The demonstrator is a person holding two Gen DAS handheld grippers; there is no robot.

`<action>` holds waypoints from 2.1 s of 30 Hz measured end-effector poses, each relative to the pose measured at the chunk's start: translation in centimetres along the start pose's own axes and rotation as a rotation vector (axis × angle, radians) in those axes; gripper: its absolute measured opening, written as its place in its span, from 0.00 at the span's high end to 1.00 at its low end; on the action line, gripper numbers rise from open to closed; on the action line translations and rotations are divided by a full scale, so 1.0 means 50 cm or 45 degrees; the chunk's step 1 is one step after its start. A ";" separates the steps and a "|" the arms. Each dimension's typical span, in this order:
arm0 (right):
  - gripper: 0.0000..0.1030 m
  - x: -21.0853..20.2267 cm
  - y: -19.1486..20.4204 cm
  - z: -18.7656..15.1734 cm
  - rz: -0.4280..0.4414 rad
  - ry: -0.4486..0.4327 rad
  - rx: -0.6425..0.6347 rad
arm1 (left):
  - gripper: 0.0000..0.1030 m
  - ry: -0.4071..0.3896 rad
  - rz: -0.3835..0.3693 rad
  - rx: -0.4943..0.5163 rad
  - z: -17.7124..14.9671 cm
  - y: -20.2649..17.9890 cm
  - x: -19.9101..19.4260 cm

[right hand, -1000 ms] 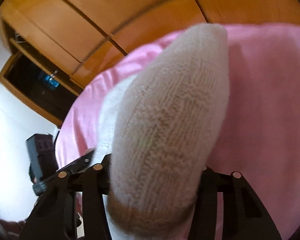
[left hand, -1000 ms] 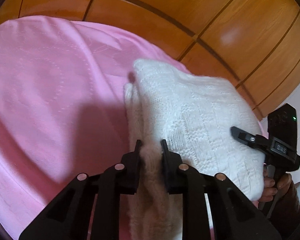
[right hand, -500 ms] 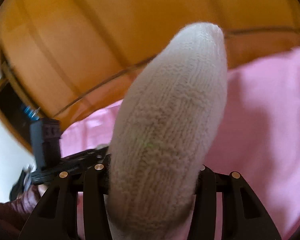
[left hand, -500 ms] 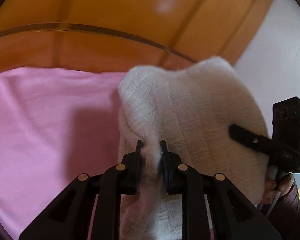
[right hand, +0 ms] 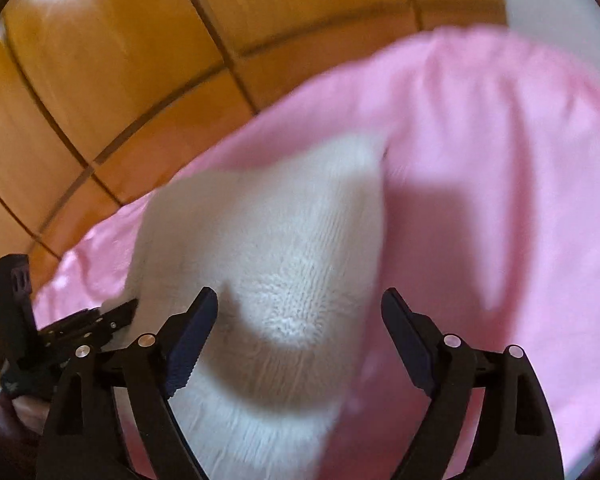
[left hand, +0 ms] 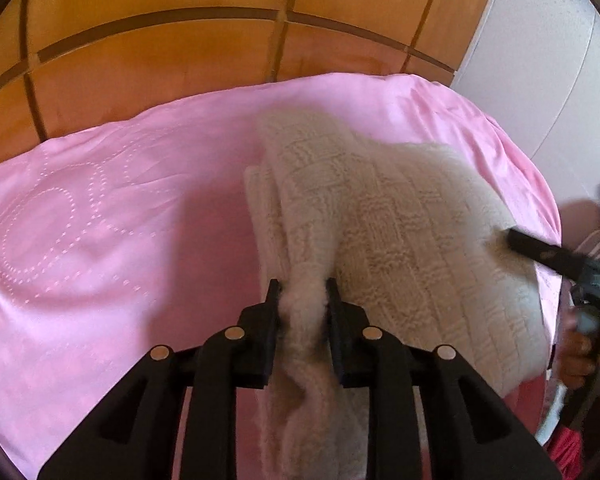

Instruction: Fold small clothes

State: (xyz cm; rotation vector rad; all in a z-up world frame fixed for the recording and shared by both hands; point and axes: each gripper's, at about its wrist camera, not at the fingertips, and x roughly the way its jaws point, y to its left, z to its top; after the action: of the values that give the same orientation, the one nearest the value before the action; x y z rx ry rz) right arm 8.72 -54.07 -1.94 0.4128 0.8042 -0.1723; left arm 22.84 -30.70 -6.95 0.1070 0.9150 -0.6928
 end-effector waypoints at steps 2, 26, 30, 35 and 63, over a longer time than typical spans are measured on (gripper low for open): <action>0.46 -0.047 0.028 -0.003 -0.023 -0.052 -0.082 | 0.78 -0.016 0.027 0.002 -0.018 -0.004 -0.012; 0.14 -0.165 0.188 -0.120 -0.446 -0.169 -0.074 | 0.12 -0.354 0.321 -0.139 -0.126 0.006 -0.327; 0.10 -0.189 0.212 -0.135 -0.494 -0.233 -0.083 | 0.08 -0.380 0.366 -0.154 -0.146 0.003 -0.365; 0.10 -0.203 0.239 -0.151 -0.555 -0.289 -0.139 | 0.04 -0.387 0.393 -0.179 -0.163 0.006 -0.385; 0.10 -0.191 0.224 -0.178 -0.612 -0.264 -0.066 | 0.02 -0.343 0.428 -0.125 -0.180 -0.012 -0.362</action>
State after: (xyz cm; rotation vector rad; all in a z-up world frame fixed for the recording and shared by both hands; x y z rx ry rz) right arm -0.28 -40.20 2.78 0.1424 0.6904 -0.6305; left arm 8.80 -18.70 1.33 0.0754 0.6493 -0.3386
